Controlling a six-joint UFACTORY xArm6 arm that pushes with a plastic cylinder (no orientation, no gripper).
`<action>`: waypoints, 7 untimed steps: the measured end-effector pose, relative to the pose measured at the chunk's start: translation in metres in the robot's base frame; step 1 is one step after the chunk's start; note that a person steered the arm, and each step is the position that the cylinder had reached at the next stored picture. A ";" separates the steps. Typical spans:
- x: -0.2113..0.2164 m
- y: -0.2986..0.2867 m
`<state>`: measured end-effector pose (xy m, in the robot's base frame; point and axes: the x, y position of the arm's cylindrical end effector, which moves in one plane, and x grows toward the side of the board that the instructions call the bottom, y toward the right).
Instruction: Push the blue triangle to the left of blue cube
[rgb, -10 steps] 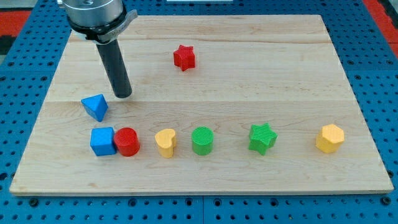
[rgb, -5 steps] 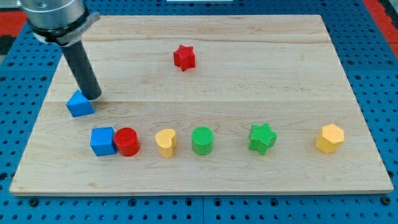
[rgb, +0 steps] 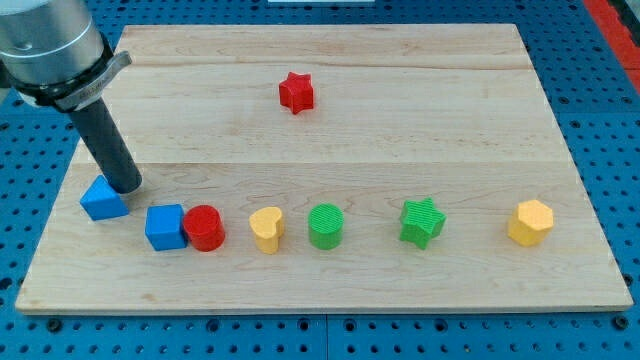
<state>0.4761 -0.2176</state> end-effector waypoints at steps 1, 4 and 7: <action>-0.032 0.001; 0.000 -0.021; 0.016 -0.009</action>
